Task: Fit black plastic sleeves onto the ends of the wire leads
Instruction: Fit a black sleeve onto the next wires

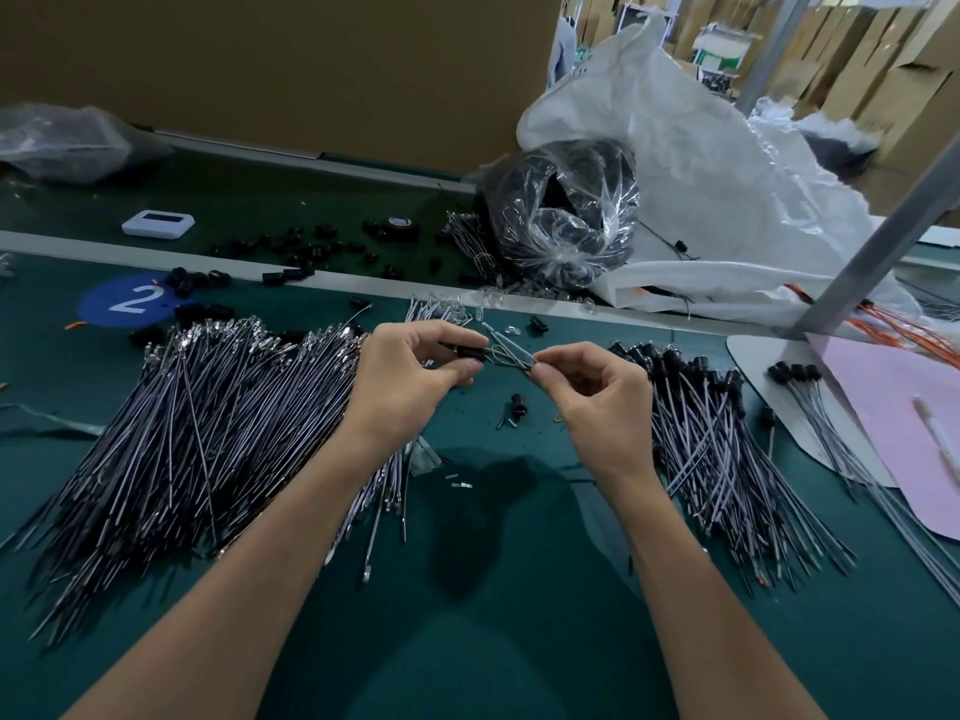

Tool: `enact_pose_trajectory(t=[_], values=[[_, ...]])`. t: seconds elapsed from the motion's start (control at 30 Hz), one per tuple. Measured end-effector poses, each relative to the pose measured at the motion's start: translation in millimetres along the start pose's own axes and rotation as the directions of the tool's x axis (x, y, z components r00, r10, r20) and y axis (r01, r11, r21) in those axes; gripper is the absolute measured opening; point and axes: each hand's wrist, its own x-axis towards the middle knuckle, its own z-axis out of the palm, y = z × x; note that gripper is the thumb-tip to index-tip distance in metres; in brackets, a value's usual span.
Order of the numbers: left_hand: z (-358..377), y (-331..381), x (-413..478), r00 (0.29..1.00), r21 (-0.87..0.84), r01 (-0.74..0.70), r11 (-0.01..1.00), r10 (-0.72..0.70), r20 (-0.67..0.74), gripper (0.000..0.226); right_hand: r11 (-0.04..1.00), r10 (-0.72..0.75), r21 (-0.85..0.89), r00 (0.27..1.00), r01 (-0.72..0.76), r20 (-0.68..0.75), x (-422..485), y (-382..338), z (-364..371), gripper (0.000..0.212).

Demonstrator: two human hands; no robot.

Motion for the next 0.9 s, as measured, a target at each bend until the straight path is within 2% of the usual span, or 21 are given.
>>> enact_pose_trajectory(t=[0.2,0.4,0.57,0.9], values=[[2.2,-0.8,-0.5,1.000,0.021,-0.024,0.999,0.024,0.003,0.030,1.000,0.027,0.001,0.998,-0.026,-0.062,0.1,0.3,-0.8,0.007],[1.6,-3.0,0.5,0.998,0.033,-0.004,0.999,0.006,-0.062,0.026,1.000,0.026,0.013,1.000,-0.026,0.012,-0.8,-0.8,0.7,0.009],[2.5,-2.9,0.1,1.000,0.056,-0.024,0.998,0.024,-0.005,0.033,0.999,0.043,0.013,0.999,-0.043,-0.016,0.5,0.0,0.0,0.008],[4.7,-1.9,-2.0,0.999,0.017,-0.008,1.000,0.007,0.031,0.028,0.998,0.057,0.039,0.998,-0.057,-0.023,0.1,-1.5,1.2,0.012]])
